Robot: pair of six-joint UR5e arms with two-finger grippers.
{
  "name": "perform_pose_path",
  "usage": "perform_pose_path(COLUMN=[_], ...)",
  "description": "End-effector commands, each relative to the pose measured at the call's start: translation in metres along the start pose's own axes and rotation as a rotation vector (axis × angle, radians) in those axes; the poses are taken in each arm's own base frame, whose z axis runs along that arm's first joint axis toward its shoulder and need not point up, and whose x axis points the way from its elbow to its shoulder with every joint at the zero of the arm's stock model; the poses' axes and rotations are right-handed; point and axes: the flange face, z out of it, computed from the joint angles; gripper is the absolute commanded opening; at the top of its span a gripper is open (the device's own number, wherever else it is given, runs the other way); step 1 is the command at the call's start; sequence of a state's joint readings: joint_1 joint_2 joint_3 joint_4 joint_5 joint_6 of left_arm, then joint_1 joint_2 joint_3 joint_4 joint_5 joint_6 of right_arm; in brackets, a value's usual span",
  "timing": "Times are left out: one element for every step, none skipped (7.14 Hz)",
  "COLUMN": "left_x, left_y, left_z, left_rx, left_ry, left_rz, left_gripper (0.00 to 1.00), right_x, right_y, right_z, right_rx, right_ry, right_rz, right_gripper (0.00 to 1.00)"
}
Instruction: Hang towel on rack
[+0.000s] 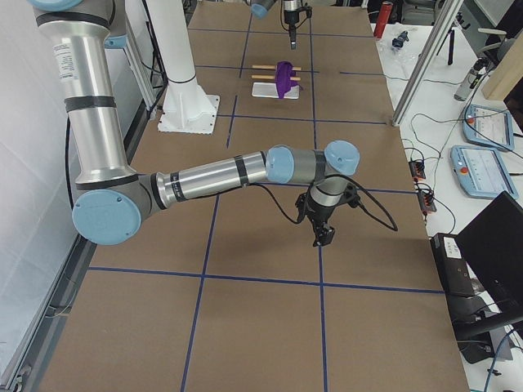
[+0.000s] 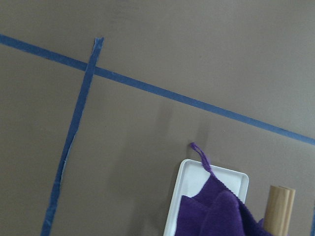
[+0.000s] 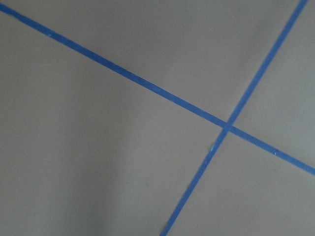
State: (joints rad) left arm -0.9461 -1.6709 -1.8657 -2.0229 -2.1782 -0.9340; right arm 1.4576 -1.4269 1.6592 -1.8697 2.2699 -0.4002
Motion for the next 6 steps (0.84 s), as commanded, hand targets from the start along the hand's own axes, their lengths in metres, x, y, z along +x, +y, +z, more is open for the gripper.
perform_pose_path(left_x=[-0.084, -0.138, -0.197, -0.255, -0.29, -0.305], left_y=[-0.028, -0.046, -0.058, -0.061, -0.052, -0.039], left_z=[-0.043, -0.073, -0.108, -0.134, -0.156, -0.155], left_rx=[-0.008, -0.042, -0.048, -0.079, -0.085, -0.104], left_ry=[-0.148, -0.232, -0.284, -0.323, -0.342, -0.342], left_rz=[0.292, 0.395, 0.45, 0.408, 0.332, 0.299], left_gripper=[1.0, 1.0, 1.0, 1.0, 1.0, 1.0], right_x=[0.057, 0.069, 0.071, 0.072, 0.072, 0.072], right_y=[0.065, 0.091, 0.106, 0.116, 0.114, 0.105], right_z=[0.01, 0.019, 0.031, 0.038, 0.037, 0.035], right_rx=[0.006, 0.032, 0.057, 0.101, 0.135, 0.147], right_ry=[-0.04, -0.034, -0.022, -0.005, 0.006, 0.009], right_rz=[0.182, 0.213, 0.272, 0.322, 0.38, 0.378], right_gripper=[1.0, 1.0, 1.0, 1.0, 1.0, 1.0])
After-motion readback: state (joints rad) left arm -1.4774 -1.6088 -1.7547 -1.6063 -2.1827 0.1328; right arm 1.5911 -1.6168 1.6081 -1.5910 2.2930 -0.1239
